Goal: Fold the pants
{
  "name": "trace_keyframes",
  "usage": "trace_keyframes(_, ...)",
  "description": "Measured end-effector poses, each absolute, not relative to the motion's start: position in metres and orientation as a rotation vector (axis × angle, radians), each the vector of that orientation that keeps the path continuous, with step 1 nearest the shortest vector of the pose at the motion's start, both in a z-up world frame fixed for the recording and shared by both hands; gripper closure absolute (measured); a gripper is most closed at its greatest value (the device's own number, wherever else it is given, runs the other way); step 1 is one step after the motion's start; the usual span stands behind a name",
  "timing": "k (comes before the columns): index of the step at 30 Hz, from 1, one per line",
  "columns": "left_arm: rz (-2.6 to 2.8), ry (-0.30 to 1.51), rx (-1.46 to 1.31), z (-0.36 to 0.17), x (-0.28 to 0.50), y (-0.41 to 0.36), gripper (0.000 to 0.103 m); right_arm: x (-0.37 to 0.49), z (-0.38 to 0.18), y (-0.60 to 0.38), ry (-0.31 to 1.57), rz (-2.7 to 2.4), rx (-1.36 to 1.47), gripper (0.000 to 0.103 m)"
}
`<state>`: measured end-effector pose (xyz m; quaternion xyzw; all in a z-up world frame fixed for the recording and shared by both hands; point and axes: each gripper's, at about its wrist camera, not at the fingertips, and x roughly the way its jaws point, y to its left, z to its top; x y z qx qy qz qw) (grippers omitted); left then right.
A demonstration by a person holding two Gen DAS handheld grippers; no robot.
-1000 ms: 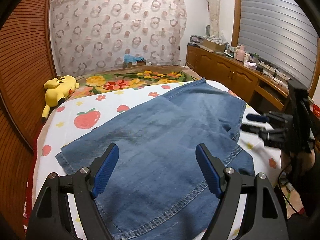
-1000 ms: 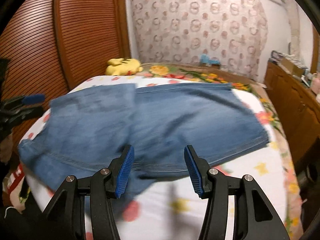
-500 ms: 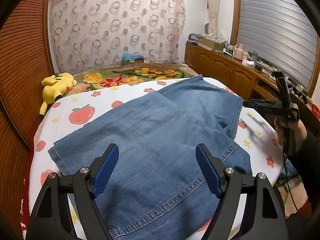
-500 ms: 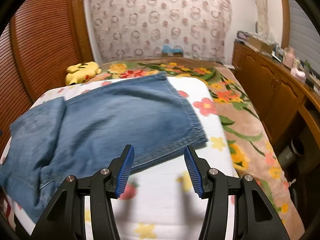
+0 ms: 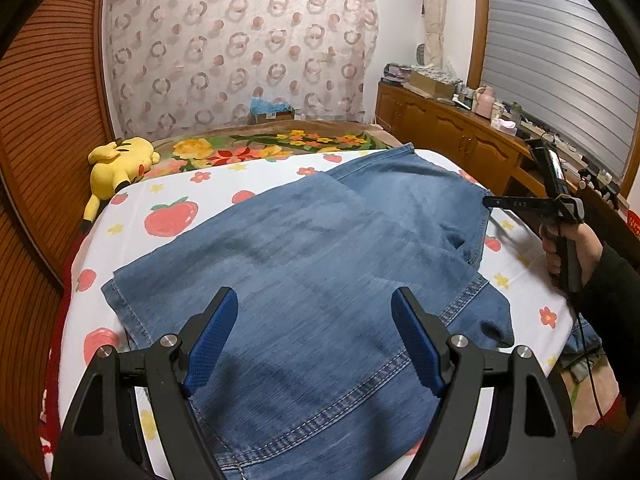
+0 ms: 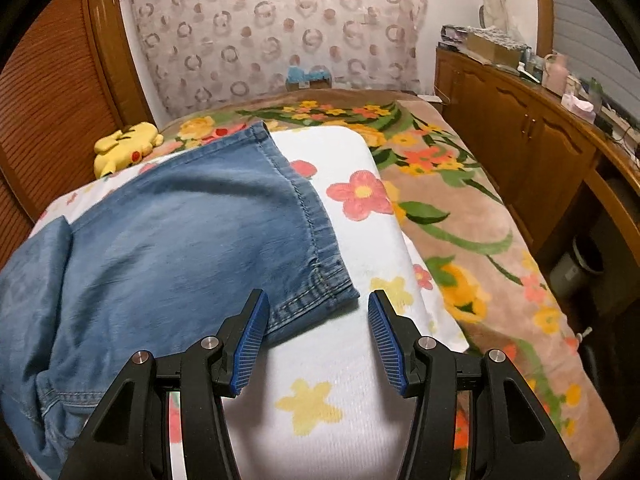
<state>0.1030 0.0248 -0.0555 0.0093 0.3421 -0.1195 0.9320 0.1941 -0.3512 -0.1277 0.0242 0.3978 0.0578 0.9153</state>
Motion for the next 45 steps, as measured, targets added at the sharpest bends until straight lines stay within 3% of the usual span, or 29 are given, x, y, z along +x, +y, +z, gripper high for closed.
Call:
trace_keyframes(6,-0.242,0.699,0.016,-0.055,0.103,0.027,0.023,0.198,-0.126,-0.343,0.832,0.114,-0.002,0.049)
trace_keyframes(8,-0.239,0.698,0.014,-0.055,0.102,0.029,0.023,0.198,-0.126,-0.34,0.833,0.125,-0.029,0.056)
trace_keyframes(10,-0.233,0.697,0.009,-0.055,0.101,0.032,0.023,0.197,-0.124,-0.34,0.831,0.139,-0.047,0.082)
trace_keyframes(14,-0.221,0.69,-0.009,-0.053,0.099,0.038,0.023,0.191,-0.114,-0.339,0.808,0.177,-0.053,0.087)
trace_keyframes(33,-0.142,0.581,-0.077,-0.011,0.065,0.086,0.023,0.069,0.044,-0.222,0.473,0.633,-0.155,0.089)
trace_keyframes(40,-0.12,0.587,-0.094,-0.015,0.063,0.1,0.023,0.039,0.039,-0.178,0.525,0.81,-0.202,0.088)
trace_keyframes(42,-0.118,0.592,-0.093,-0.017,0.064,0.1,0.023,0.037,0.029,-0.172,0.549,0.821,-0.235,0.077)
trace_keyframes(45,-0.12,0.6,-0.094,-0.02,0.064,0.099,0.023,0.035,0.021,-0.171,0.564,0.838,-0.254,0.074)
